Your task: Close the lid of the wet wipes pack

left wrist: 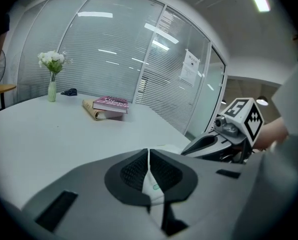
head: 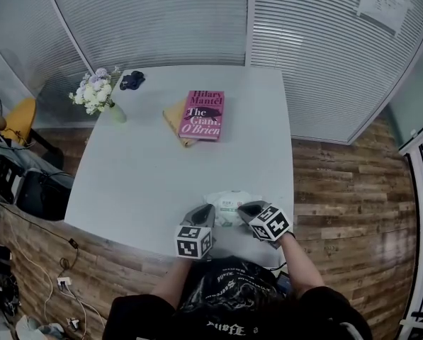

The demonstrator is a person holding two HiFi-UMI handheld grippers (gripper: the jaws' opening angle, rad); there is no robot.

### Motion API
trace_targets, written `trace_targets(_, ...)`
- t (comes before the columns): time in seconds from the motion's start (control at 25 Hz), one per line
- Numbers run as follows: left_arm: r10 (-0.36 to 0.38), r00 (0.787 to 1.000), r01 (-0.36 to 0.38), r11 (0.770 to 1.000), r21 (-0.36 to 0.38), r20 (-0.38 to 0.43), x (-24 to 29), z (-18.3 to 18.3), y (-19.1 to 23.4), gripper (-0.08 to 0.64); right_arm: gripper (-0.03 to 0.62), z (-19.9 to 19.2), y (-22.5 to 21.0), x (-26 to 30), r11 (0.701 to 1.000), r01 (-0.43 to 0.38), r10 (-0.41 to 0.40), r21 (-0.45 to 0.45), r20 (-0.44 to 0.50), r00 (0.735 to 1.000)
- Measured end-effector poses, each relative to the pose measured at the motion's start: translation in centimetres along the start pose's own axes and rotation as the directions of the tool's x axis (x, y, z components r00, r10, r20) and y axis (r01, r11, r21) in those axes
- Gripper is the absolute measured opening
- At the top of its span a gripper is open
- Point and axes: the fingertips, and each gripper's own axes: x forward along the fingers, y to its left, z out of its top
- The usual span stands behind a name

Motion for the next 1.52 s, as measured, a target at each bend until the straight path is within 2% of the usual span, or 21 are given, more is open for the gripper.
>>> trace_targets(0.12,-0.045,0.999,0.045,0.999,0.008,-0.008,0.4,0.2,-1.4,0.014,0.003,0.0,0.0,0.1,1.0,0.018,-0.018,0.019,0.002,1.0)
trace_targets(0.24,-0.11,0.992,0.112,0.993,0.023,-0.054,1.1,-0.6,-3.4,0.013,0.0,-0.1,0.0,0.1,0.999,0.026,-0.027,0.047,0.012,1.0)
trace_targets(0.36,-0.126,0.987,0.131,0.99,0.047,-0.097,2.0,-1.7,-4.9,0.014,0.0,-0.3,0.0,0.0,0.998,0.033,-0.033,0.054,0.015,0.999)
trace_targets(0.52,-0.096,0.986,0.105,0.992,0.063,-0.139,3.0,-3.0,-5.4,0.014,0.0,-0.2,0.2,-0.4,0.997,0.035,-0.038,0.07,0.034,0.999)
trace_targets(0.88,0.005,0.988,0.006,0.997,0.073,-0.156,3.7,-3.4,-5.0,0.008,0.0,-0.9,0.8,-1.8,0.984,-0.003,-0.018,0.177,0.117,0.993)
trace_targets(1.0,0.007,0.977,-0.003,1.0,0.018,-0.212,4.2,-3.4,-4.8,0.007,0.0,-1.3,0.7,-2.1,0.984,-0.001,-0.02,0.178,0.116,0.993)
trace_targets(1.16,-0.05,0.957,0.022,0.995,-0.1,-0.284,4.8,-3.0,-4.8,0.006,0.0,-1.3,0.5,-2.4,0.982,-0.001,-0.024,0.187,0.129,0.991)
trace_targets(1.24,-0.059,0.958,0.026,0.993,-0.118,-0.281,4.9,-3.0,-4.8,0.006,0.0,-1.5,0.8,-2.5,0.982,-0.003,-0.024,0.189,0.136,0.99)
trace_targets(1.4,-0.021,0.968,0.005,0.998,-0.065,-0.248,4.9,-2.9,-4.8,0.006,0.0,-1.2,1.0,-2.7,0.984,0.003,-0.031,0.181,0.152,0.988)
trace_targets(1.52,-0.015,0.975,0.003,0.999,-0.053,-0.219,4.5,-2.9,-4.9,0.006,0.0,-0.6,0.9,-3.2,0.983,0.021,-0.055,0.184,0.182,0.982)
